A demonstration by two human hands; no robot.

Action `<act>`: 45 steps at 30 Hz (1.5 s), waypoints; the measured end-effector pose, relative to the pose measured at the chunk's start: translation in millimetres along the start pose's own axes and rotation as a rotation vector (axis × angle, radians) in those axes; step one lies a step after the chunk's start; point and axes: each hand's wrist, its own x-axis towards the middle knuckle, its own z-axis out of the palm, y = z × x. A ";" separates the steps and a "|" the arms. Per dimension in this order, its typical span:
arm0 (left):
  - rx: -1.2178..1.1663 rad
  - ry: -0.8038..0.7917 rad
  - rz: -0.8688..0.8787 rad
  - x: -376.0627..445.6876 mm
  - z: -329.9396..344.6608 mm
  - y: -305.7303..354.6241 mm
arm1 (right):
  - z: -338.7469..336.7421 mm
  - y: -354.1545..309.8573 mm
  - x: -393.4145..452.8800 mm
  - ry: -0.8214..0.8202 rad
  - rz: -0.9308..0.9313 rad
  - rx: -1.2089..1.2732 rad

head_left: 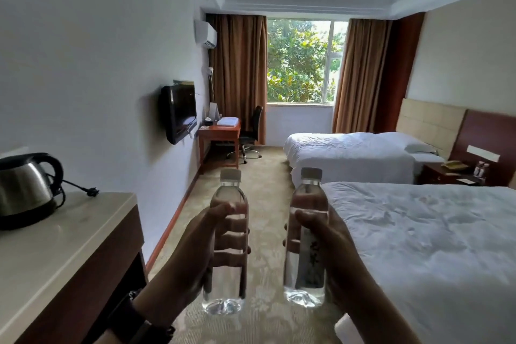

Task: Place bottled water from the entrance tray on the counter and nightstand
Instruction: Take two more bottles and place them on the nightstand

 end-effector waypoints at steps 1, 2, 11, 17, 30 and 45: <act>-0.002 0.012 0.005 25.0 -1.2 -0.6 | -1.2 2.5 26.7 -0.004 0.006 -0.007; -0.009 0.026 0.007 49.6 -3.2 -1.1 | -1.7 6.0 53.5 -0.005 0.010 -0.019; 0.033 0.048 0.007 291.7 -40.3 -39.8 | 2.0 86.2 293.8 -0.024 0.028 -0.081; -0.007 0.044 -0.012 487.7 -73.4 -59.5 | 17.1 134.5 474.1 0.027 0.053 -0.092; 0.003 0.010 -0.018 859.8 -79.6 -96.2 | -12.5 218.9 825.2 0.048 0.044 -0.055; 0.015 0.047 -0.010 1298.2 -49.7 -143.9 | -82.9 310.8 1278.6 -0.020 0.063 -0.019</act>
